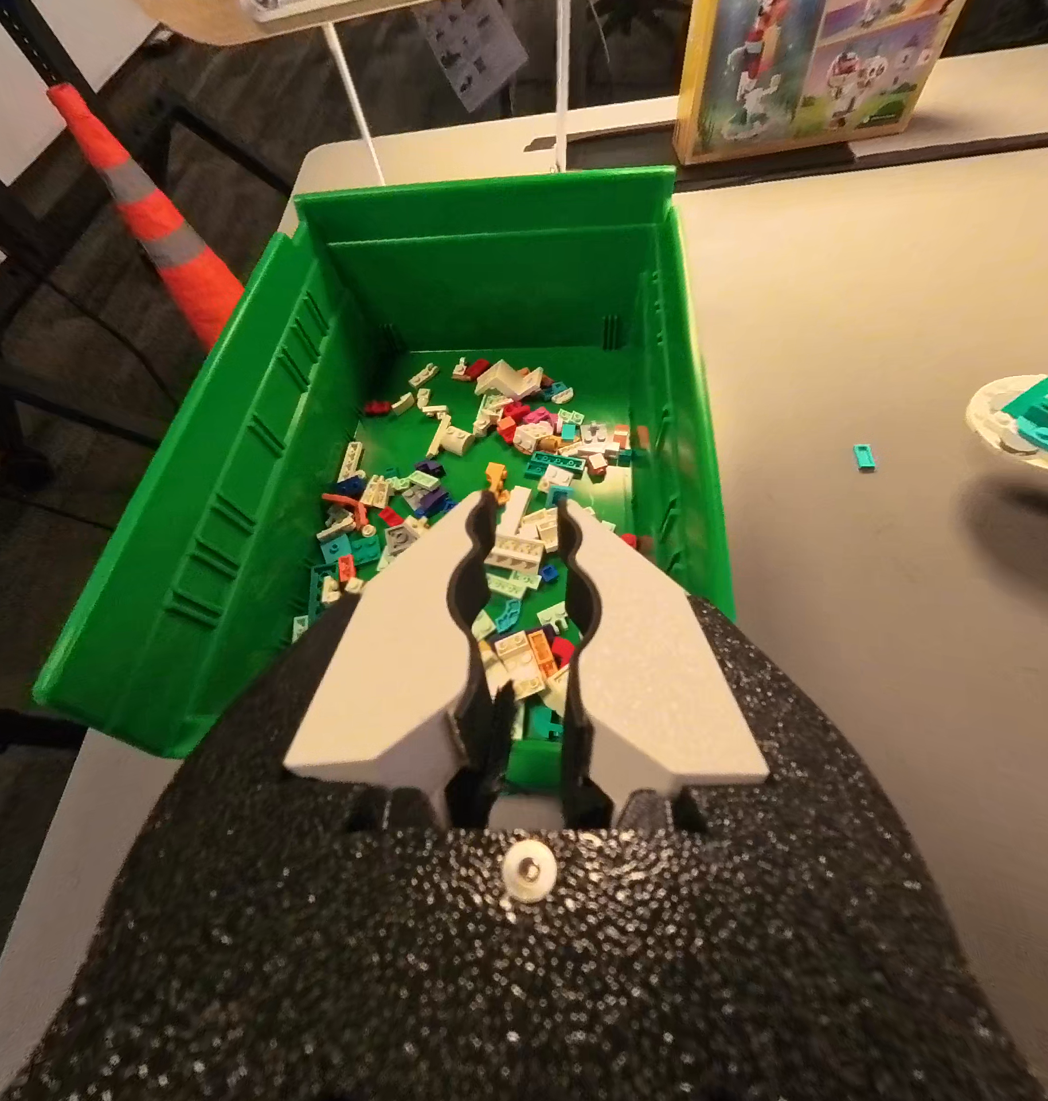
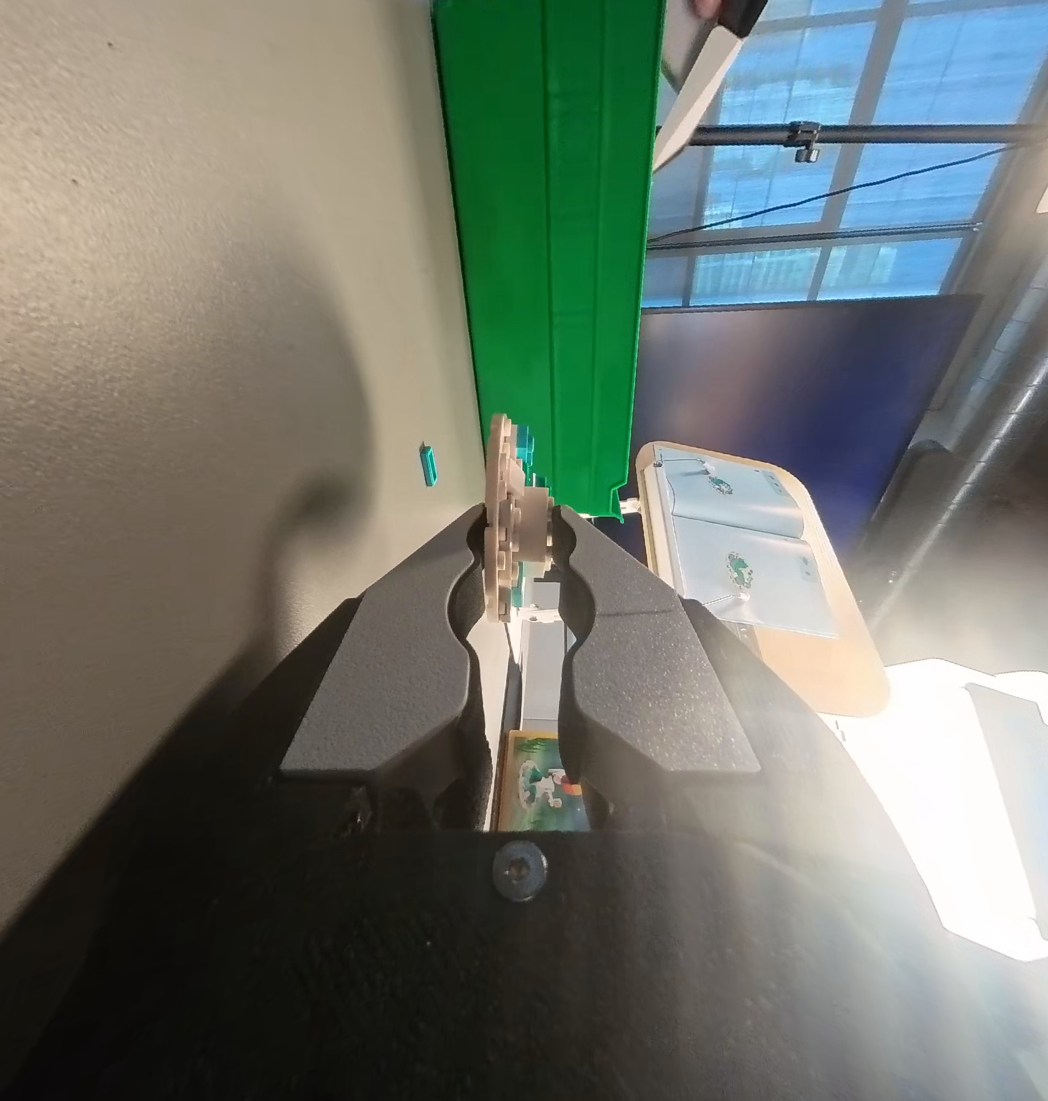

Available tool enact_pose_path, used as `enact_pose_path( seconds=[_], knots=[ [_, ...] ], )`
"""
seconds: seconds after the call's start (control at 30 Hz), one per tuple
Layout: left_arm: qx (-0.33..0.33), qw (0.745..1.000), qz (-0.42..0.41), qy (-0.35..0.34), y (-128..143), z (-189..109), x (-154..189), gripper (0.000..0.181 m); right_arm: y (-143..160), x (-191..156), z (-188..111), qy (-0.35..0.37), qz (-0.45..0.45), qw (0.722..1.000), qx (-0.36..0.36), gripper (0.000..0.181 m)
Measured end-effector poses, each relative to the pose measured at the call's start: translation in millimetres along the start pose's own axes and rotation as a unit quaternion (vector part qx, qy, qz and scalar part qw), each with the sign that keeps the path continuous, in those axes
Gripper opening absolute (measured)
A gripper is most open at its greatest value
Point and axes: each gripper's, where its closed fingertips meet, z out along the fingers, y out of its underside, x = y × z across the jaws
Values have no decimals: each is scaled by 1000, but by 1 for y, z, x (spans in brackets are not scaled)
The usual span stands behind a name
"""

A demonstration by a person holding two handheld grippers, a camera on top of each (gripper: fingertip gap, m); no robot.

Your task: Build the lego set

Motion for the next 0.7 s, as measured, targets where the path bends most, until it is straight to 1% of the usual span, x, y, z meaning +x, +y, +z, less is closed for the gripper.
enact_pose_path(
  seconds=[0.2,0.37,0.47,0.53,0.6,0.7],
  knots=[
    [-9,1000,4,-11,8,1,-9,26,2,0,0,0,5,1000,-3,18],
    [-59,997,34,-23,24,7,-20,34,3,0,0,-1,5,1000,-6,18],
    [-83,996,43,-6,30,11,-18,35,4,0,0,0,6,1000,-7,19],
    [-115,991,63,7,38,14,-16,38,5,-1,0,-2,5,1000,-8,19],
    [-142,984,104,11,42,17,-20,36,4,-1,0,-2,4,1000,-8,18],
    [-167,975,144,-3,37,15,-31,34,4,0,0,0,5,1000,-7,19]
  ],
)
